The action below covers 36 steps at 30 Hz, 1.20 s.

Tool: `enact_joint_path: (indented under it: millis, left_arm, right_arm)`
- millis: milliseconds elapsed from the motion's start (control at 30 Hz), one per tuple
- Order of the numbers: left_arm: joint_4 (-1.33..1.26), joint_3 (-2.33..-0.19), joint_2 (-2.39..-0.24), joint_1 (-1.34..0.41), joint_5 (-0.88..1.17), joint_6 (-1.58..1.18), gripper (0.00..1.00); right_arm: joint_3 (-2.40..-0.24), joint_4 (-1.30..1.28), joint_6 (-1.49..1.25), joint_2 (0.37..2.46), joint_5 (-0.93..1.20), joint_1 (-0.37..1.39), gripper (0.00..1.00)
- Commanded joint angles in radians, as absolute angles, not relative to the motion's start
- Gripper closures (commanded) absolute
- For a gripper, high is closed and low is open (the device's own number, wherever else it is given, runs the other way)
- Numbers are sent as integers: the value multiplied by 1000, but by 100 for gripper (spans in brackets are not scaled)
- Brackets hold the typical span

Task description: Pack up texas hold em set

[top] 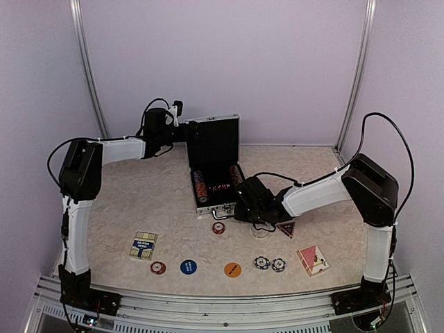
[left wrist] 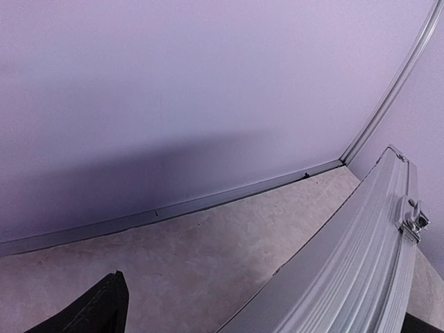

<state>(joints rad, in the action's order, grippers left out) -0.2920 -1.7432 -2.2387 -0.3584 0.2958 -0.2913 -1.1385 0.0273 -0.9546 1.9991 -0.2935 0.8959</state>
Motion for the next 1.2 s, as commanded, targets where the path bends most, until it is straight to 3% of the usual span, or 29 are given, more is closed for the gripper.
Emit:
enact_joint_path:
  millis: [0,167,800,1167]
  left_arm:
    - [-394,-1706,-2220,-363,289,-314,1]
    - [-467,-1604,-2169,-377,288,-343,1]
    - [-494,-1481,-2075,-408,296,-347,1]
    - [-493,-1430,-2036,-424,279,-345,1]
  right_arm:
    - [-1173,26,-977,2011,-302,907,100]
    - [-1196,25,-955,2021,-278,908,96]
    - [-1220,12,-833,1917,-275,910,57]
    - [-1212,-21,-812,1859,-278,912,47]
